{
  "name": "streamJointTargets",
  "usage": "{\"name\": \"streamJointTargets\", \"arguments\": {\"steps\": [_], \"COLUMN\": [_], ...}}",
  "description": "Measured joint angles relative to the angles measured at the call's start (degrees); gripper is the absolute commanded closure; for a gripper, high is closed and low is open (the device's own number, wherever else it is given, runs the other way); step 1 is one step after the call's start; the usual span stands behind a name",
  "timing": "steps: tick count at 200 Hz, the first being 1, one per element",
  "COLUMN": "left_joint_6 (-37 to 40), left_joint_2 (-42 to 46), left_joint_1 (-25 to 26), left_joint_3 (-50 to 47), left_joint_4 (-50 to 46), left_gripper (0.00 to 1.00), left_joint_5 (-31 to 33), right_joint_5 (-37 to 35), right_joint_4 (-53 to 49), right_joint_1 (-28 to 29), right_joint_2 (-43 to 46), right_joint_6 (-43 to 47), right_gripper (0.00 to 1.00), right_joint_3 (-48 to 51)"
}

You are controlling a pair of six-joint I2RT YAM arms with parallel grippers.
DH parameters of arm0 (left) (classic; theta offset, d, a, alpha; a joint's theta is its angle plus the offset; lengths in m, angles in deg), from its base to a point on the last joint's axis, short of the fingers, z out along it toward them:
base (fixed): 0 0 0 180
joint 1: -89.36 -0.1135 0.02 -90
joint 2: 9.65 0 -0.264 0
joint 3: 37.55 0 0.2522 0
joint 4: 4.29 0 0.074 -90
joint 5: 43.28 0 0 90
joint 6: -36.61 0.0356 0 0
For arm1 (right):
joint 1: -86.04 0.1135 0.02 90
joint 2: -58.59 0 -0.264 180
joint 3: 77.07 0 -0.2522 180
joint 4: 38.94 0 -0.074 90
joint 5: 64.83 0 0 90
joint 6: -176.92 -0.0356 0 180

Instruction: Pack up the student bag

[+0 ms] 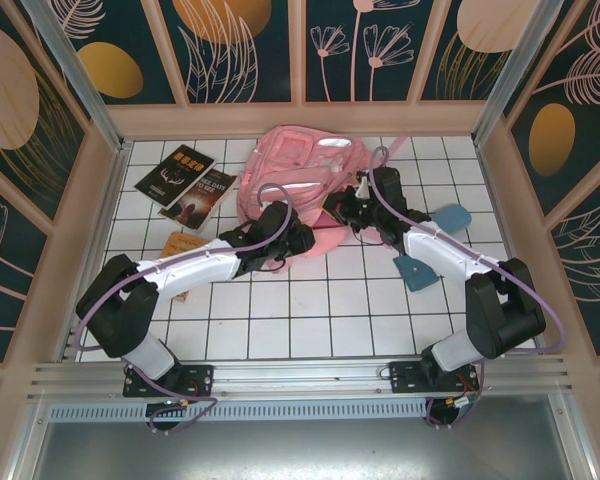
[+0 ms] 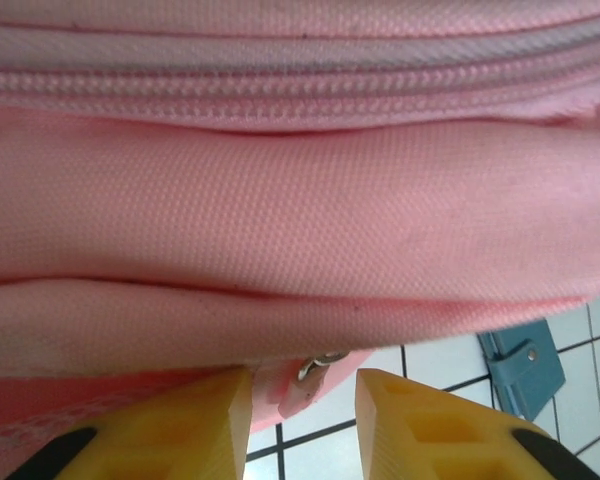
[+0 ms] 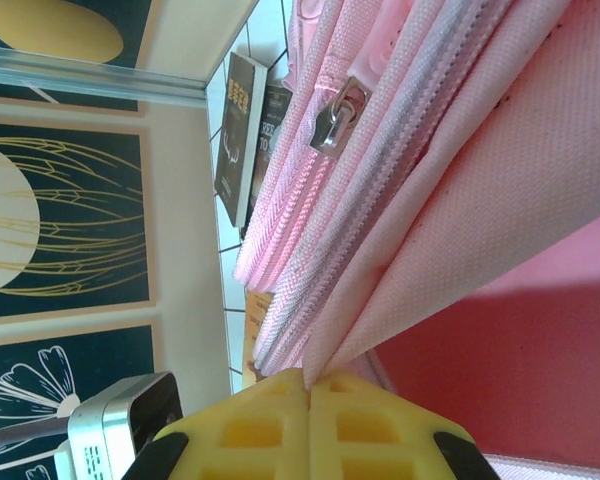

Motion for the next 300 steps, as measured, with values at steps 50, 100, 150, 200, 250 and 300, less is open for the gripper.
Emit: {"name": "streamJointTargets", "arguments": {"steps": [50, 100, 150, 200, 250, 300], "left_joint_6": [-1.9, -3.8, -1.6, 3.1, 9.0, 17.5], "left_joint_2": [-0.5, -0.5, 0.7, 4.1, 7.5, 7.4], "left_joint_1": [0.0, 0.3, 0.3, 0.2, -3.8, -7.4], "left_joint_3": [1.5, 2.1, 2.1, 2.0, -0.6, -1.5], "left_joint_4": [-2.7, -6.3, -7.1, -10.1, -10.4, -8.5], "left_gripper": [0.64, 0.89, 1.00, 1.00, 1.00, 1.00], "left_joint_5": [2.9, 6.6, 6.5, 6.7, 5.9, 2.5], "right_joint_5": [-2.4, -5.4, -10.0, -16.3, -16.1, -14.1], "right_joint_4": [-0.3, -1.8, -6.9, -11.8, -12.6, -14.3], "right_joint_1": [3.1, 3.9, 4.5, 3.8, -4.8, -7.9], "right_joint_2": [0.0, 0.0, 0.0, 0.8, 2.8, -0.1], "right_joint_6": [0.2, 0.6, 2.9, 6.7, 13.9, 18.9], "right_gripper": [1.00, 1.00, 1.00, 1.00, 1.00, 0.51], "right_joint_3": [-0.8, -0.9, -2.8, -3.3, 0.0, 0.0]}}
